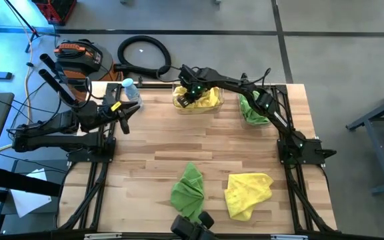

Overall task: Sort microfiber towel by color & place in baskets
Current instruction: Put the left yellow microfiber cloth into the left transparent bin, then put the green microfiber cloth into the right transparent bin

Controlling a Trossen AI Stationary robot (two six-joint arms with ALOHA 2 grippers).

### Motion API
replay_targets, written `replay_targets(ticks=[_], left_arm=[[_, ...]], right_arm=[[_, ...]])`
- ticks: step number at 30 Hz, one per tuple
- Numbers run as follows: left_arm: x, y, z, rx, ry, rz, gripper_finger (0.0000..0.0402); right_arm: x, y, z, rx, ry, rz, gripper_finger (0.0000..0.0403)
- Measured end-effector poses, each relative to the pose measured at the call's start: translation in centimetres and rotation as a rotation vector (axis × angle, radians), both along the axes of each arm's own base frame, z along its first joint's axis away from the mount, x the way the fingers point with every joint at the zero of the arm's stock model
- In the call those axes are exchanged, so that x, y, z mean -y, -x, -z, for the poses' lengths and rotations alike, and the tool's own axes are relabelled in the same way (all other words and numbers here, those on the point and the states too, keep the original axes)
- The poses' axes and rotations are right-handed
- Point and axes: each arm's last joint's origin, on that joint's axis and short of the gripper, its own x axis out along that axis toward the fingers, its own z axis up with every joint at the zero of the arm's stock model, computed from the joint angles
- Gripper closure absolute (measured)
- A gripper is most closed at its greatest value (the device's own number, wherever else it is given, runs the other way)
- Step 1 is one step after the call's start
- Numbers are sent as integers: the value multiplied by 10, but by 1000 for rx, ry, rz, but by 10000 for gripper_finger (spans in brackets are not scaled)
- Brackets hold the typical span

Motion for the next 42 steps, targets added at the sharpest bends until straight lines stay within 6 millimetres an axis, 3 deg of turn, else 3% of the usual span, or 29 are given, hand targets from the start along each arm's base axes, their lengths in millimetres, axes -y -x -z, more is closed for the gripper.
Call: replay_targets(ticks=[5,10,17,25,28,32,42], left_arm=[[0,0,0,0,0,1,326],[1,0,0,4,14,18,326],[2,-1,1,6,29,54,326],[2,-1,1,4,30,55,326],[2,-1,2,-5,30,55,326],[2,0,5,-36,36,55,326],[5,-8,12,-114,76,176,326]], right_arm=[[0,-2,-3,26,-19,-5,280],[1,-3,-24,43,-10,-7,256],[-10,18,-79,59,98,24,254],[-37,34,-143,148,238,12,254],[-54,40,-149,132,292,17,254],[-87,51,-139,193,288,17,254],[-204,124,-135,470,302,107,254]])
